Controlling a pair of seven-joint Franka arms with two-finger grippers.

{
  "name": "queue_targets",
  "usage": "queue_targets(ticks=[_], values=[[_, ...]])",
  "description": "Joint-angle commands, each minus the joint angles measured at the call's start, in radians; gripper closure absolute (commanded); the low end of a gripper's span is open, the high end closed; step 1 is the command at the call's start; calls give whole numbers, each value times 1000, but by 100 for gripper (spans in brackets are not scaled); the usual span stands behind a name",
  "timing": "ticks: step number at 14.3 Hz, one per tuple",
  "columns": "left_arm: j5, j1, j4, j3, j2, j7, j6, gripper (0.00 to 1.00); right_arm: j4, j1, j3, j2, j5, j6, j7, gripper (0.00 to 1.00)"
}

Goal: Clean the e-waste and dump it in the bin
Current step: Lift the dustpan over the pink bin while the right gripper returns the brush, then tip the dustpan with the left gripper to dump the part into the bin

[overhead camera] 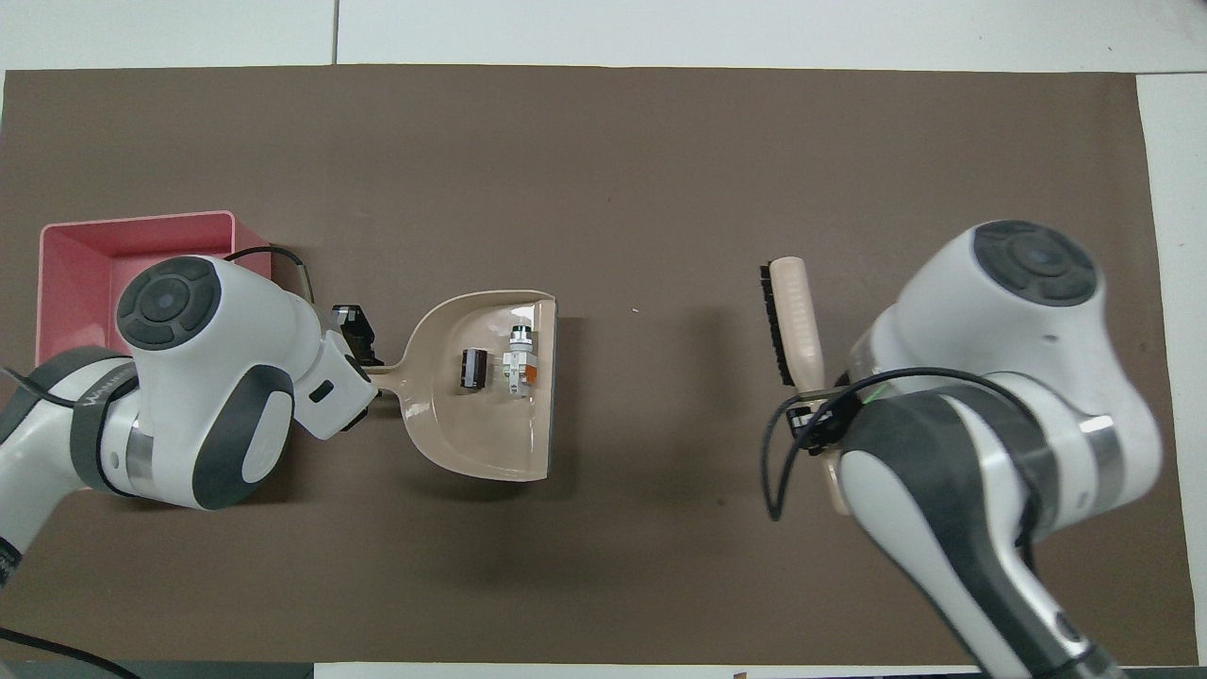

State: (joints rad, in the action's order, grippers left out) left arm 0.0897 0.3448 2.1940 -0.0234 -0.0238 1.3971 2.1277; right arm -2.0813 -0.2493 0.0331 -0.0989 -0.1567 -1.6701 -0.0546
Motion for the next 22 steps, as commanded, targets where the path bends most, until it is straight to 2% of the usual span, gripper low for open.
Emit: queue_targets(ticks=[1, 3, 6, 10, 16, 17, 19, 22], values=[[42, -68, -40, -3, -34, 83, -41, 100, -89, 167, -16, -82, 20, 4, 142, 100], [65, -147, -85, -4, -36, 167, -89, 100, -111, 254, -18, -90, 103, -3, 171, 100], [85, -271, -184, -6, -27, 282, -185, 100, -141, 285, -18, -91, 215, 3, 191, 100], [82, -418, -276, -10, -18, 408, -239, 100, -180, 326, -18, -50, 220, -26, 190, 100], [19, -650, -371, -12, 16, 586, -256, 100, -269, 366, -16, -35, 220, -169, 191, 100], [2, -668, -390, -12, 30, 588, -256, 100, -276, 367, -16, -36, 220, -181, 191, 100], [-114, -679, -405, -13, 44, 589, -236, 100, -290, 367, -16, -39, 220, -198, 191, 100], [-150, -690, -393, -18, 50, 582, -192, 100, -303, 367, -16, -42, 220, -224, 193, 100]])
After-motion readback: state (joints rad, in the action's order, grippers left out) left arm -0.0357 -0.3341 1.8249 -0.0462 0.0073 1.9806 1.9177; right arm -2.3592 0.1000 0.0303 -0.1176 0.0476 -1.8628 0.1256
